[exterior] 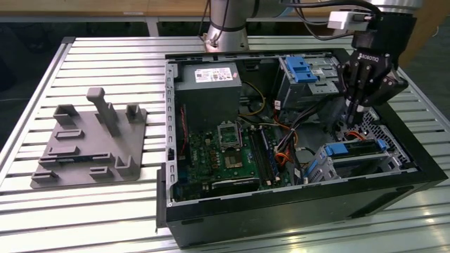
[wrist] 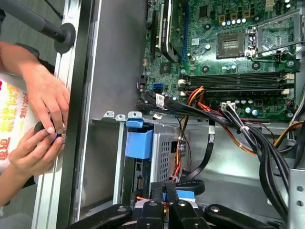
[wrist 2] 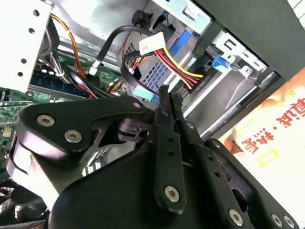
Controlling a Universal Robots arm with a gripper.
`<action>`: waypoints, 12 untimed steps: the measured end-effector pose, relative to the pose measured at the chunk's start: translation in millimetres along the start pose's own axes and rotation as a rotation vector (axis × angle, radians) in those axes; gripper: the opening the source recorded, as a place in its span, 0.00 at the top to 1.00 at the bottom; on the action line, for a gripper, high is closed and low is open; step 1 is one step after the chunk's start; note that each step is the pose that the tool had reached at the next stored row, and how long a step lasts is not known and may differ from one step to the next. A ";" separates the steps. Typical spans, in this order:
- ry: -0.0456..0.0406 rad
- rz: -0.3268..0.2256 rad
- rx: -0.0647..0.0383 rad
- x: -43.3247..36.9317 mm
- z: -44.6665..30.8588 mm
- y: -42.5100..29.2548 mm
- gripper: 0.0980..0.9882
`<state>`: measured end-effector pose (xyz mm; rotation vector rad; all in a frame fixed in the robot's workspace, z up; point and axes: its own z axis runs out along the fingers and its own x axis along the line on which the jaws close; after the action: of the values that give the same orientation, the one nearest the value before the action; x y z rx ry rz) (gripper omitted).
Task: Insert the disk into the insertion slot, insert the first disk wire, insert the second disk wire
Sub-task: 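Insert the second disk wire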
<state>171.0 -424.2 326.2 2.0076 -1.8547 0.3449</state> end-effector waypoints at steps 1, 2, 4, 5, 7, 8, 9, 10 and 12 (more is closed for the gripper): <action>-0.0006 0.001 -0.001 1.2 0.6 0.1 0.95; -0.0029 0.003 -0.002 2.0 1.0 0.1 0.95; -0.0135 0.008 -0.003 2.3 1.0 0.2 0.95; -0.0261 0.008 -0.003 2.3 1.0 0.1 0.95; -0.0626 0.009 -0.001 2.2 1.1 0.1 0.95; -0.0804 0.009 0.000 2.3 1.0 0.1 0.95; -0.0981 0.008 0.001 2.2 1.1 0.1 0.95; -0.1130 0.009 0.002 2.3 1.1 0.1 0.95; -0.1315 0.009 0.003 2.5 1.3 0.1 0.95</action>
<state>171.1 -427.0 326.2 2.0689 -1.9431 0.2229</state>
